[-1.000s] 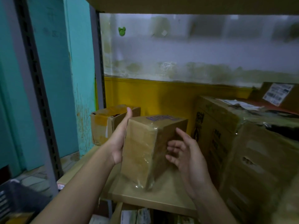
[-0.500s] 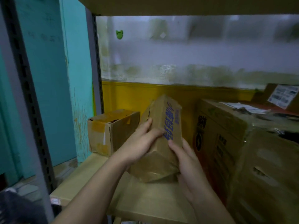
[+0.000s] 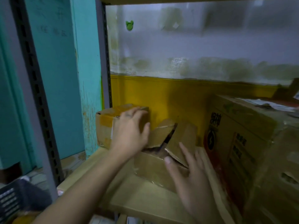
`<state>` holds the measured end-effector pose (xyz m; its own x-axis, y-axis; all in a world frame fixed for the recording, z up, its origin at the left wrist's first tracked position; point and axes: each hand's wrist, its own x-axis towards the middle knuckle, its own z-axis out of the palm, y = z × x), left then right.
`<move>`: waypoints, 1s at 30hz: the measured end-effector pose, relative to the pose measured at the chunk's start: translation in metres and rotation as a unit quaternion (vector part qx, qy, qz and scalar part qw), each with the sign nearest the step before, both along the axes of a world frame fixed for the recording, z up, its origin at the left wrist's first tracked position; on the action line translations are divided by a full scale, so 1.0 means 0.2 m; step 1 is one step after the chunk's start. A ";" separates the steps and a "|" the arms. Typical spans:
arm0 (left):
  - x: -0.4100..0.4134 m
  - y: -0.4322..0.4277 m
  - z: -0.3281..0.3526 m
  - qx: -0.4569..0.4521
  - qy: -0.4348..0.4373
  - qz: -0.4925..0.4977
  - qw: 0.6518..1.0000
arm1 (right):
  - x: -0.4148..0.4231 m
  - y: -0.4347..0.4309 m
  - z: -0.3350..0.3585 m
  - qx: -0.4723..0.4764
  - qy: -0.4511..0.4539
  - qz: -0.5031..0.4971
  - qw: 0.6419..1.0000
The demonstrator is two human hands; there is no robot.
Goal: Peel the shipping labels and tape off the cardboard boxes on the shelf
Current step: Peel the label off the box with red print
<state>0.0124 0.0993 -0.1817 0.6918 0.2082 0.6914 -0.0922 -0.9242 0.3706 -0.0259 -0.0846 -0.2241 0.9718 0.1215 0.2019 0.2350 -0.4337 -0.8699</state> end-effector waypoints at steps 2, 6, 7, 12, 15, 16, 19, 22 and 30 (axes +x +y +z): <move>0.01 0.15 0.02 0.017 0.075 0.081 0.994 | 0.03 0.04 -0.03 -0.052 -0.028 -0.008 0.998; 0.06 0.36 0.00 -0.014 0.191 0.089 0.977 | 0.14 0.10 -0.03 -0.090 -0.063 -0.002 0.994; 0.07 0.39 -0.01 -0.019 0.198 0.076 0.977 | 0.16 0.11 -0.02 -0.101 -0.063 0.005 0.993; 0.06 0.38 0.03 0.007 0.209 0.077 0.975 | 0.25 0.19 -0.01 -0.144 -0.064 0.007 0.987; 0.01 0.27 0.02 0.026 0.193 0.095 0.976 | 0.23 0.20 -0.02 -0.144 -0.063 0.008 0.988; -0.02 0.21 0.04 0.016 0.177 0.070 0.982 | 0.23 0.19 -0.02 -0.143 -0.057 0.011 0.988; -0.12 -0.04 0.12 -0.015 0.129 -0.084 0.988 | 0.22 0.15 0.02 -0.180 -0.044 0.021 0.982; -0.21 -0.23 0.21 -0.008 0.058 -0.192 0.980 | 0.14 0.07 0.13 -0.195 -0.090 0.012 0.977; -0.30 -0.38 0.31 -0.065 -0.012 -0.321 0.945 | -0.29 -0.26 0.46 -0.130 -0.231 -0.048 0.963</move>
